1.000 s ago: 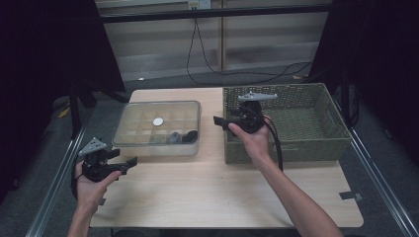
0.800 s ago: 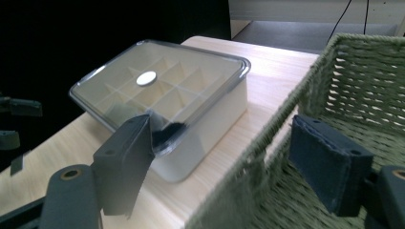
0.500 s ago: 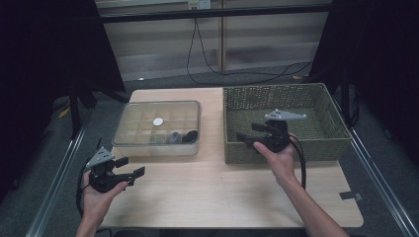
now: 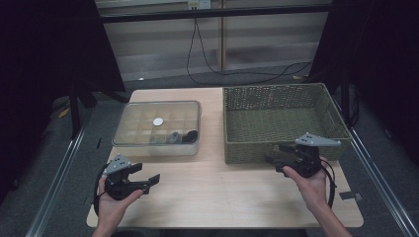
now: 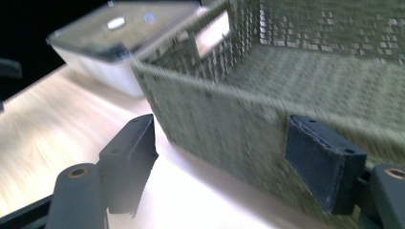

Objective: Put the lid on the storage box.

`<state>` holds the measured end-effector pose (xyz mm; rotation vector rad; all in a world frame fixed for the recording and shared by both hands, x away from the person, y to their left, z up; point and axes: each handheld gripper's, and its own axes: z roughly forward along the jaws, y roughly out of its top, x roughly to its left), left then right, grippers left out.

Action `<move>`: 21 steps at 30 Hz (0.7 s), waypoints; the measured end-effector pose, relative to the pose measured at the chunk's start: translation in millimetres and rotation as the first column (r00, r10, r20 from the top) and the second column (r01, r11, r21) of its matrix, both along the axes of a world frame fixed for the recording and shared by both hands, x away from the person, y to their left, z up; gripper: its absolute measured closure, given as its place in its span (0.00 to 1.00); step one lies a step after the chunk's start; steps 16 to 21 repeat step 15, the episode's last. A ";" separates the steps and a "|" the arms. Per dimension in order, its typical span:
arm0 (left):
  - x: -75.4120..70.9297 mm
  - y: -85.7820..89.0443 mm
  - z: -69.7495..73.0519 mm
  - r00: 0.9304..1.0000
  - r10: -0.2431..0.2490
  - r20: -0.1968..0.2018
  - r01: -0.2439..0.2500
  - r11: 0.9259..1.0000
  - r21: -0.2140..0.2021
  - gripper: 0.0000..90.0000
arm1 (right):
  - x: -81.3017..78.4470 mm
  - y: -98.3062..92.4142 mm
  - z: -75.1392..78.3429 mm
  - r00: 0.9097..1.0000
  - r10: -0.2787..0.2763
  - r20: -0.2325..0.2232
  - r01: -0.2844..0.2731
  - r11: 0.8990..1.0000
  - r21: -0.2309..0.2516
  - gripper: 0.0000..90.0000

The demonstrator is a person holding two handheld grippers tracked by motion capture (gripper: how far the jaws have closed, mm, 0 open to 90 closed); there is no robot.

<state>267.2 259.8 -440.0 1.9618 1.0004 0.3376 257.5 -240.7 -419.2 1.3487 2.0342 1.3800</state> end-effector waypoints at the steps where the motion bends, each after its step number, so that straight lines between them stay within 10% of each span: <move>1: -0.9 -1.5 -0.4 1.000 0.001 0.000 -0.001 1.000 -0.001 0.20 | -2.6 -4.1 -3.0 1.000 -0.003 -0.012 0.003 1.000 -0.014 0.29; 21: -10.5 -9.6 -16.2 0.999 -0.032 -0.032 0.031 0.999 -0.013 0.14 | -30.8 -36.8 -34.1 0.994 -0.065 -0.086 0.064 0.998 -0.014 0.30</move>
